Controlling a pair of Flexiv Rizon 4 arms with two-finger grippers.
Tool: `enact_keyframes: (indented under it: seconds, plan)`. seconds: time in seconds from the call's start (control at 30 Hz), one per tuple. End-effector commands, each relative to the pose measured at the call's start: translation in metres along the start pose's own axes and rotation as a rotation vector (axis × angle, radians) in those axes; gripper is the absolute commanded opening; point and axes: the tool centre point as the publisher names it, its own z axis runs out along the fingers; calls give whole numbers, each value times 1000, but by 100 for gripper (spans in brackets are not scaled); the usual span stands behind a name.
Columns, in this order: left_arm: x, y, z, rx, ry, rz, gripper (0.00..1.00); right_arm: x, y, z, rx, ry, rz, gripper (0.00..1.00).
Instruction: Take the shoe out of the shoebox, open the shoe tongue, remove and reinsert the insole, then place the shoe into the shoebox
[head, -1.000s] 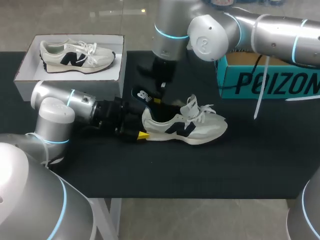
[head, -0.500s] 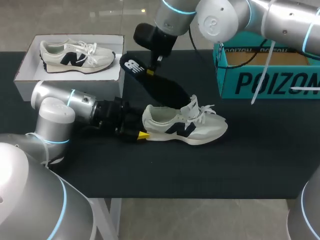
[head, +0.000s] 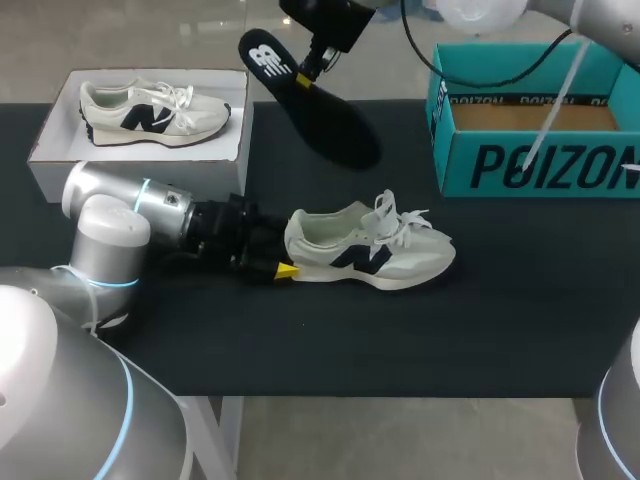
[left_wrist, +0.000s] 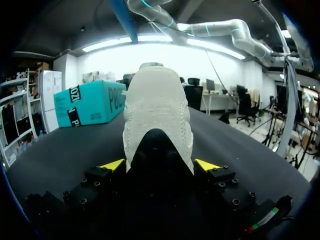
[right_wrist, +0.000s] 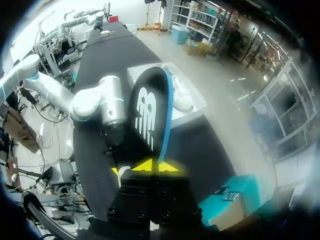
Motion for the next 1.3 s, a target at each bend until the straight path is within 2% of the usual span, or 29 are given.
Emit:
enact_keyframes:
  seconds: [0.03,0.63,0.8,0.9,1.0,1.1,1.3]
  plan:
    - [0,1,2,-3,1,0,0,0,-2,-6,0,-1,1,0]
    - [0,1,2,-3,1,0,0,0,-2,-6,0,-1,1,0]
    - [0,1,2,-3,1,0,0,25,-24,-19,-57,4,102,0]
    - [0,1,2,-3,1,0,0,44,-36,-34,-114,21,156,0]
    - [0,1,2,-3,1,0,0,61,-43,-50,-122,57,189,0]
    - [0,1,2,-3,1,0,0,79,-44,-68,-142,105,217,0]
    - [0,1,2,-3,1,0,0,105,-36,-106,-154,123,246,0]
